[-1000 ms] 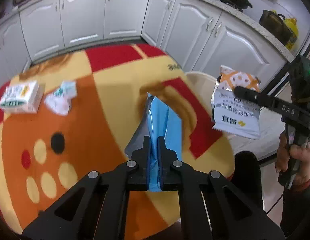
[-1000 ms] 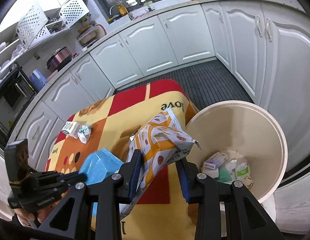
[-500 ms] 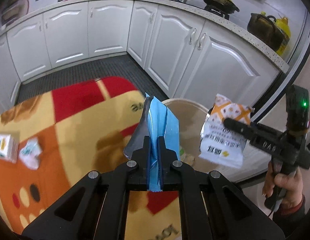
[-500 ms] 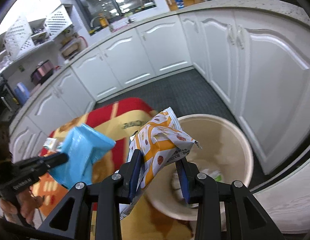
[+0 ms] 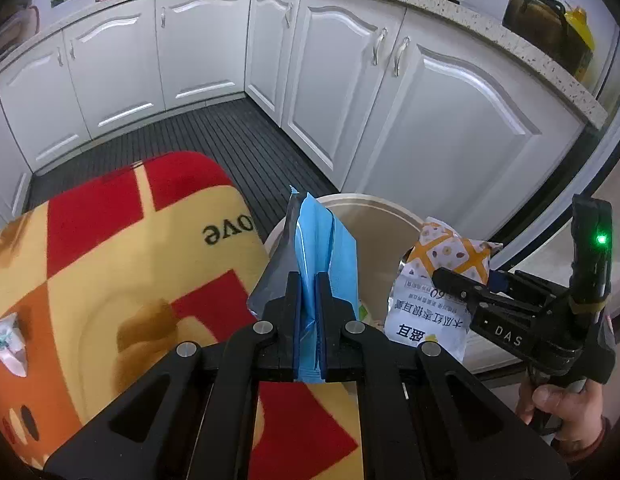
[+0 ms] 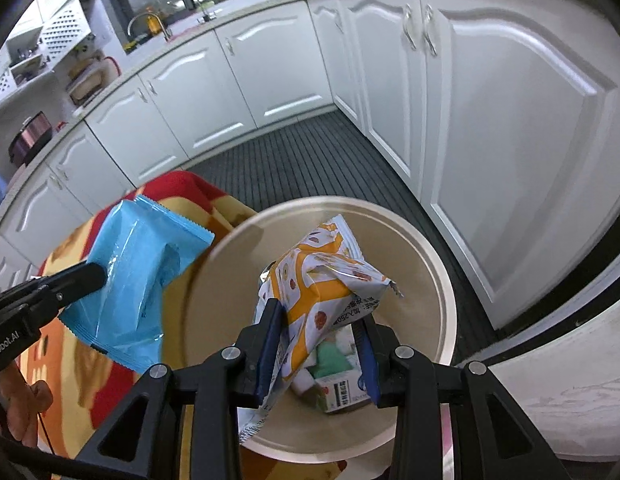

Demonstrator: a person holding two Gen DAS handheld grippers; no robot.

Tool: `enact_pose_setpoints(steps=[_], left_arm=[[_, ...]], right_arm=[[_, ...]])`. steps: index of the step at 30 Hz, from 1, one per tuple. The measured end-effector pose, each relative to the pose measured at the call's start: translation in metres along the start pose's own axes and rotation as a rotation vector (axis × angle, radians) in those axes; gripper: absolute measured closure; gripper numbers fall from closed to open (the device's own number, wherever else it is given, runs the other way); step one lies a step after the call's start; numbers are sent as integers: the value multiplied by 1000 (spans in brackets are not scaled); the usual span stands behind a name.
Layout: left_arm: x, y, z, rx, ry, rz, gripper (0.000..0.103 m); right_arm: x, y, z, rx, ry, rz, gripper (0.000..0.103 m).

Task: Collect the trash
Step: 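Carry blue pack and snack bag over the bin and release both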

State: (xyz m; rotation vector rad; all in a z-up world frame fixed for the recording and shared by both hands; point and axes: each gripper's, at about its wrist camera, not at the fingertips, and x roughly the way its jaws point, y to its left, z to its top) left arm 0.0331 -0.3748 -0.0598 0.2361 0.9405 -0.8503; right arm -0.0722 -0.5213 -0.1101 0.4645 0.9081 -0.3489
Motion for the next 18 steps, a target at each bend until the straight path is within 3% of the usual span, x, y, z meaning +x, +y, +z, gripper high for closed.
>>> enact_pose_setpoints(steps=[2,6,16,18], left_arm=[[4,-1,1,2,2,-1,99],[9,-2,1,4,-1,1,99],[8,-2,-5,4,-2,-19,98],[9,-3,-5,4,1,-17,89]], right_arm=[[3,-2,0,-2,5,-11,68],[4,-5,-1,12,0,-24,55],[-5,-5,-3,31,-7,-4,53],[-8,-6,-5,40,-6,3,53]])
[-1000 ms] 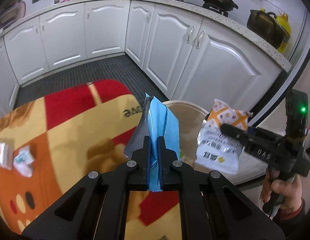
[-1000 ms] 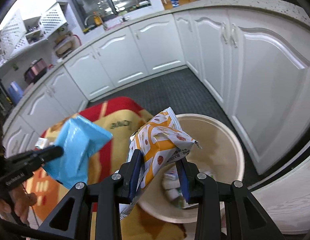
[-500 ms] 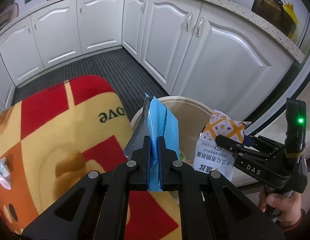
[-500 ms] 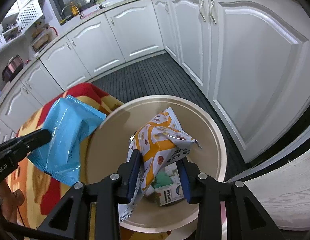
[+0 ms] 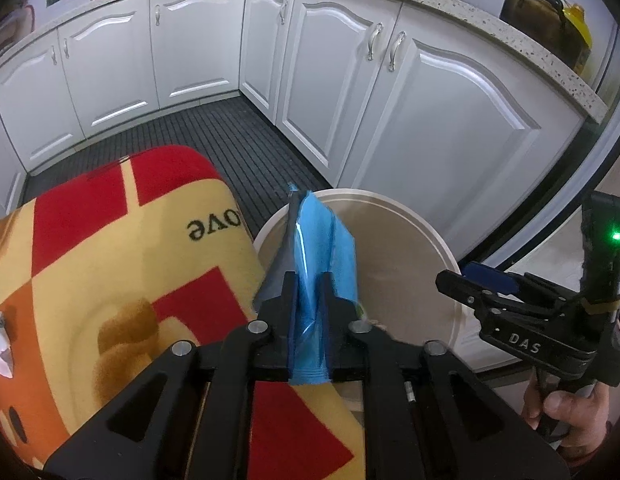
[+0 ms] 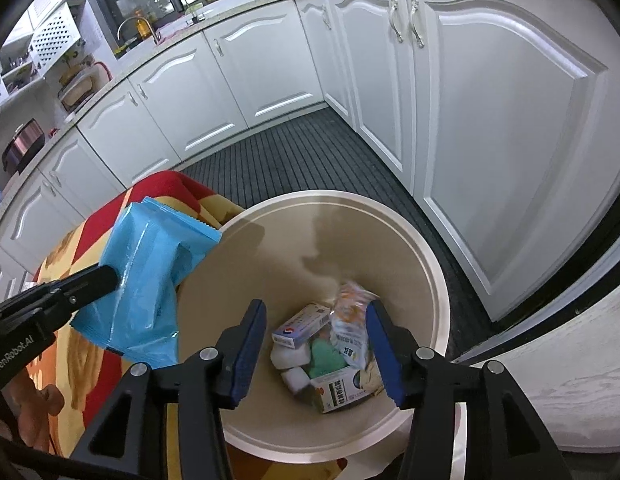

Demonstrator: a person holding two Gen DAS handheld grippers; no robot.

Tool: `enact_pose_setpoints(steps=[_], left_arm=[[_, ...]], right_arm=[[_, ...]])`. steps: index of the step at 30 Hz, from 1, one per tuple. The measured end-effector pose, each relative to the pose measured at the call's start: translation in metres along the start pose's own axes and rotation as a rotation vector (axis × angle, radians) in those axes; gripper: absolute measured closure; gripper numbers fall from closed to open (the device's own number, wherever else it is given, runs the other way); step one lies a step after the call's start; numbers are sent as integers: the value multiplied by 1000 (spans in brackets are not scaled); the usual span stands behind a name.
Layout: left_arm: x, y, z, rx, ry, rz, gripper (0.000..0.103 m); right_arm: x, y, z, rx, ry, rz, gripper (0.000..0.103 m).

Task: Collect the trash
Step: 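Carry blue pack and snack bag over the bin and release both, then move both grippers back over the table toward the carton and tissue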

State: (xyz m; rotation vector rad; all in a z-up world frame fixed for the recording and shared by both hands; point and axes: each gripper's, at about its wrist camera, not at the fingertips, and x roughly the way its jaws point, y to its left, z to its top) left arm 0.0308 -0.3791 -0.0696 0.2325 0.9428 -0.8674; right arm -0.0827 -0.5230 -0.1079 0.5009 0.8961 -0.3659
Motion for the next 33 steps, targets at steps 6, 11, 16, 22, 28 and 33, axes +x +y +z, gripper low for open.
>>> enact_pose_setpoints(steps=[6,11,16,22,28,33], left_arm=[[-2,5,-3,-33,8,-38,58],[-12,13,-9,-45,-2,-13,58],[-23,27,-15,-70,-8,35,58],[-42,55,-27,-115,-22,120,58],[-68,100,-43,-172,-27,196,58],[-90,148,-60,-233,-29,268,58]], right_arm=[[-9,0,-2,7,-1,-5,52],[-11,5,-4,4,-2,1,45],[-8,21,-8,-24,17,25,45],[-7,50,-12,-74,29,54,44],[-7,92,-14,-129,28,103,39],[-3,135,-16,-194,47,177,39]])
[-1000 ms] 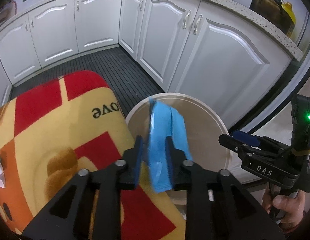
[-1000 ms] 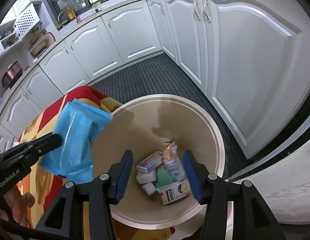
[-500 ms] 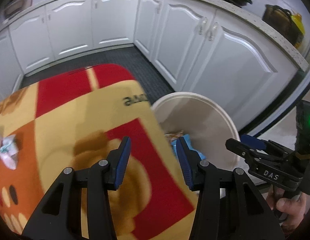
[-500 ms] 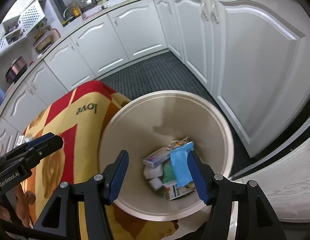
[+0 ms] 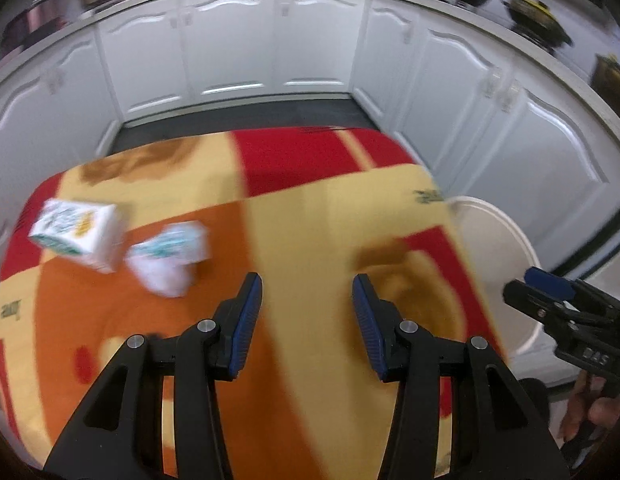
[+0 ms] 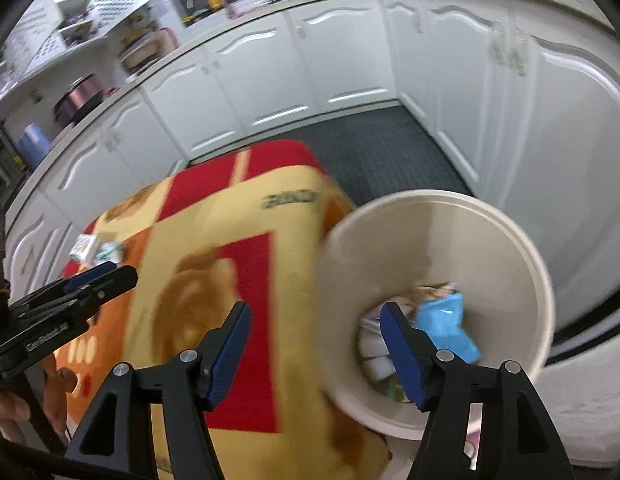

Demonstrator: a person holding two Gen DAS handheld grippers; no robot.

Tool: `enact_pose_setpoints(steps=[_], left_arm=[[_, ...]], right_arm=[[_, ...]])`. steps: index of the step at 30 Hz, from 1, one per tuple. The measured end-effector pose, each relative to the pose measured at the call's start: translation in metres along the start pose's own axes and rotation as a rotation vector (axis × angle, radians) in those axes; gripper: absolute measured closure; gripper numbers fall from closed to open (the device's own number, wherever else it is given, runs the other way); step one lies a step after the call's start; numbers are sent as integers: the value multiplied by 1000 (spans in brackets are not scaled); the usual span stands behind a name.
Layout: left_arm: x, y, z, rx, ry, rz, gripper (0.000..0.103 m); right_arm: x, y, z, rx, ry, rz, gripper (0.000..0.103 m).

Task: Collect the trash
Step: 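Move both grippers back over the table toward the carton and tissue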

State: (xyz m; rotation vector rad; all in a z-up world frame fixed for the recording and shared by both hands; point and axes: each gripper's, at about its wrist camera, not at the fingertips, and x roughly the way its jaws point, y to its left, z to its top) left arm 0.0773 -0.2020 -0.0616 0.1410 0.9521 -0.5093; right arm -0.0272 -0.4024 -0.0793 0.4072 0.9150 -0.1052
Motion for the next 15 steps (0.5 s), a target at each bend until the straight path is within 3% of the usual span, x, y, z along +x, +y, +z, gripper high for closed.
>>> enact_pose_setpoints(steps=[8,12,15], left_arm=[[-1,100,34,-199,-29,115,58],[14,126,66,-261,-43,41,55],[40,137,84,-287,-5,-2,52]], right_arm=[[30,70,4,-116,56,87,38],[36,90,3,-147,69,113,38],[38,97,0,-159,75,125,38]])
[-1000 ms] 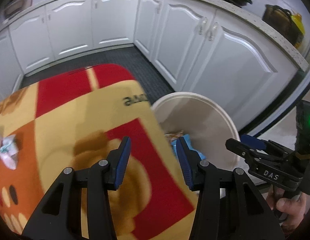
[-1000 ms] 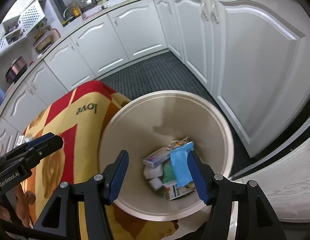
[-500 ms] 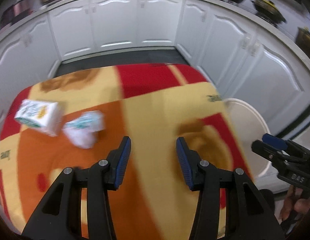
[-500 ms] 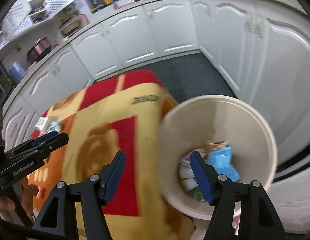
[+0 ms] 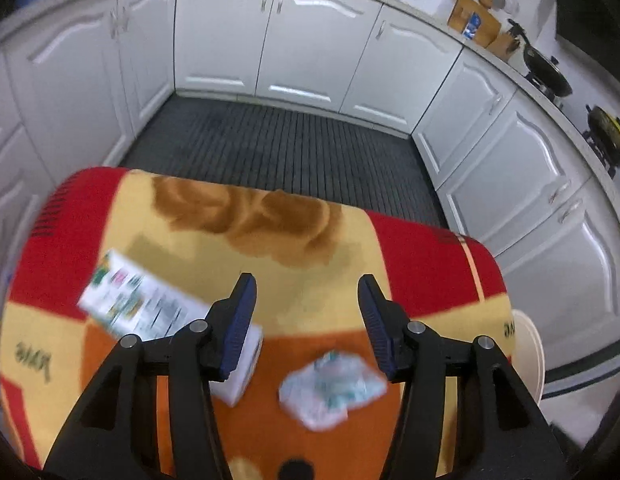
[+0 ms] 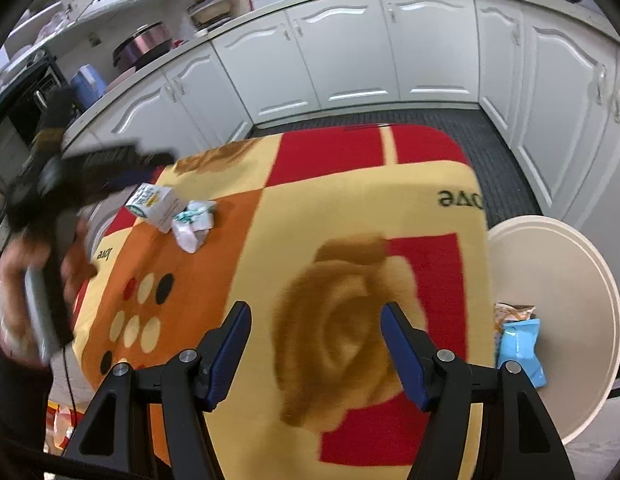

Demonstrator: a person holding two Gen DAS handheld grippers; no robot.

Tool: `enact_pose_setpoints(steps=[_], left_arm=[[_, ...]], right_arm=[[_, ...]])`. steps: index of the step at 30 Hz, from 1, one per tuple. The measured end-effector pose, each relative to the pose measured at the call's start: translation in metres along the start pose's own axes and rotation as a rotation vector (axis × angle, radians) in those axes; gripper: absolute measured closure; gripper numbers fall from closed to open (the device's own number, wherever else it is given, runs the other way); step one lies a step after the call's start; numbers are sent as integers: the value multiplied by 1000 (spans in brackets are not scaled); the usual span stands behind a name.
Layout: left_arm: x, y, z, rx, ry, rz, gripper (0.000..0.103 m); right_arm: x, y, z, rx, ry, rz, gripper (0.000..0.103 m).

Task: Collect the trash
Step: 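Move both grippers back over the table toward the carton and tissue, then grasp the white milk carton with left while right grasps the crumpled tissue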

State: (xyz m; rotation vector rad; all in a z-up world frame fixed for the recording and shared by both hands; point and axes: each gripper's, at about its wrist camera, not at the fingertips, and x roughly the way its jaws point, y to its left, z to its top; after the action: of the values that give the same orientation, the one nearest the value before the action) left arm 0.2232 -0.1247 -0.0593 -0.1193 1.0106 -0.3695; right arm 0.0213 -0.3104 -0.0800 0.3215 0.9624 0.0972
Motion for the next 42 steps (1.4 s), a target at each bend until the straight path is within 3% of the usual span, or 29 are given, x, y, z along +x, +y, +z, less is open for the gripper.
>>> enact_pose_setpoints(steps=[5,10,13,16,21,24,26,29,32,33,34,35,37,40,42], left_arm=[[32,14,-6,48,160,22,52],[3,27,-31,155,222,10,52],[-26,42,-50,200,215,2,52],[-48,59,-66,195,245,-24,52],[-87,85,-76,139,188,-68,51],[-106,102,-75,69,132,-81,39],[-118,119,-75,6,84,-58,37],[-126,141,-77,-70,41,12,37],[-129,159,-82,-160,26,7,31],[-127,162,-83,-187,23,2,30],[-125,163,-84,-204,21,2,29],[-122,164,-85,-223,18,7,28],[-113,163,-87,-247,10,21,28],[-99,160,-86,-271,9,18,28],[-89,155,-85,-267,-7,76,28]], right_arm=[[4,3,0,6,10,14,38],[11,7,2,6,25,26,36],[17,15,6,-3,32,45,36],[30,31,13,-20,39,73,36],[57,62,31,-65,51,103,36],[72,83,44,-106,53,113,31],[85,100,53,-140,55,113,23],[102,115,63,-162,56,119,23],[127,128,71,-185,79,95,23],[132,128,72,-183,88,92,31],[136,129,71,-181,91,86,59],[137,129,70,-186,84,76,69],[131,128,68,-188,58,94,75],[118,125,62,-192,47,118,75],[102,121,57,-198,35,133,75]])
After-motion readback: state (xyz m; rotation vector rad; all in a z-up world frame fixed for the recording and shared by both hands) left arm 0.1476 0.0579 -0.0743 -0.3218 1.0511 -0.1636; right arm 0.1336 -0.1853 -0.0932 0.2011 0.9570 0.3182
